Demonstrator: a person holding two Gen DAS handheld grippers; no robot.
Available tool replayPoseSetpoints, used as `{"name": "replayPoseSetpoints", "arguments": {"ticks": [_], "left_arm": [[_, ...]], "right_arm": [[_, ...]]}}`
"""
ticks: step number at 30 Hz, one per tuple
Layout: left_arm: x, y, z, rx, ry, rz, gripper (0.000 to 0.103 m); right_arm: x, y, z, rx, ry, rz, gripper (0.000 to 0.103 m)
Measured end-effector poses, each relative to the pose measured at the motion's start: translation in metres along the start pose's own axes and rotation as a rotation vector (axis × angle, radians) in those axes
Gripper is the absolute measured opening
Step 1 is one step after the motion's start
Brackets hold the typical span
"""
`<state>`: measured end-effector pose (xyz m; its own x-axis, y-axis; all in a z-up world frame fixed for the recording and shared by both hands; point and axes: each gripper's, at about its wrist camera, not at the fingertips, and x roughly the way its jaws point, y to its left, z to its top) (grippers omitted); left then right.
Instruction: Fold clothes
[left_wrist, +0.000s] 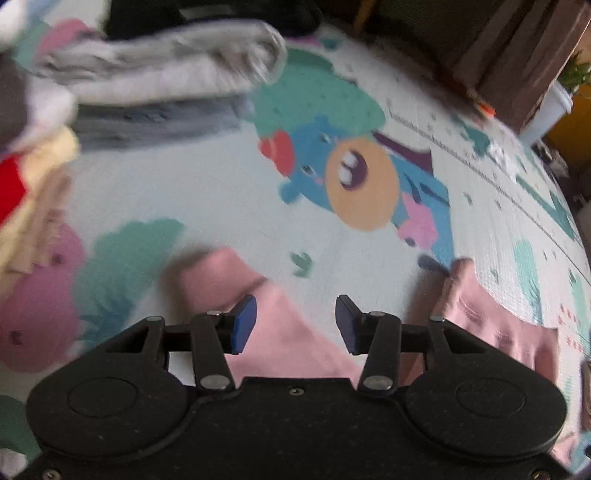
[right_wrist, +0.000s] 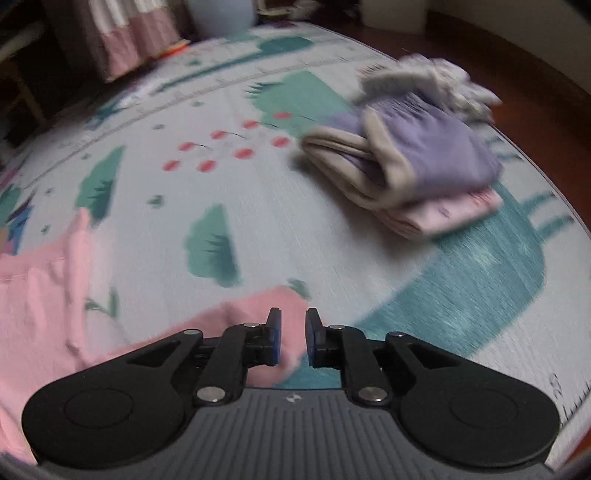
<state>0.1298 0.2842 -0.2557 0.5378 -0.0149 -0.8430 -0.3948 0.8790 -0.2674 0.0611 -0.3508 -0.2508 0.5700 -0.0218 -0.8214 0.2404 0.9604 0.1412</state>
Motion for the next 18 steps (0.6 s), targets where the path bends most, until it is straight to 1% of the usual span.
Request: {"name": "replayPoseSetpoints", "arguments": {"ticks": [2, 4, 6, 9, 11, 12, 13, 15, 18], "left_arm": [[0.013, -0.006, 0.002, 0.013, 0.036, 0.07, 0.046], [0.029, -0.008, 0.004, 0.016, 0.062, 0.135, 0.046], [0.041, -0.007, 0.007, 0.017, 0.079, 0.165, 0.048], [0.049, -0.011, 0.011, 0.031, 0.095, 0.193, 0.047], [0.05, -0.012, 0.011, 0.064, 0.085, 0.214, 0.036], [0.048, -0.011, 0.01, 0.079, 0.075, 0.215, 0.023], [0.045, -0.006, 0.009, 0.081, 0.065, 0.199, 0.008], [0.036, 0.005, 0.006, 0.068, 0.044, 0.152, 0.003], [0.011, 0.019, -0.005, 0.027, -0.051, 0.039, 0.002]], "right_arm": [[-0.001, 0.013, -0.002, -0.066, -0.012, 0.049, 0.017], [0.001, 0.027, -0.003, -0.117, 0.004, 0.125, 0.018], [0.005, 0.04, -0.004, -0.156, 0.025, 0.197, 0.021], [0.01, 0.054, -0.007, -0.186, 0.066, 0.277, 0.028], [0.014, 0.063, -0.012, -0.204, 0.098, 0.32, 0.029], [0.015, 0.066, -0.014, -0.213, 0.116, 0.336, 0.029], [0.016, 0.069, -0.017, -0.215, 0.13, 0.349, 0.029], [0.02, 0.072, -0.021, -0.22, 0.167, 0.381, 0.029], [0.027, 0.077, -0.029, -0.242, 0.213, 0.386, 0.03]]}}
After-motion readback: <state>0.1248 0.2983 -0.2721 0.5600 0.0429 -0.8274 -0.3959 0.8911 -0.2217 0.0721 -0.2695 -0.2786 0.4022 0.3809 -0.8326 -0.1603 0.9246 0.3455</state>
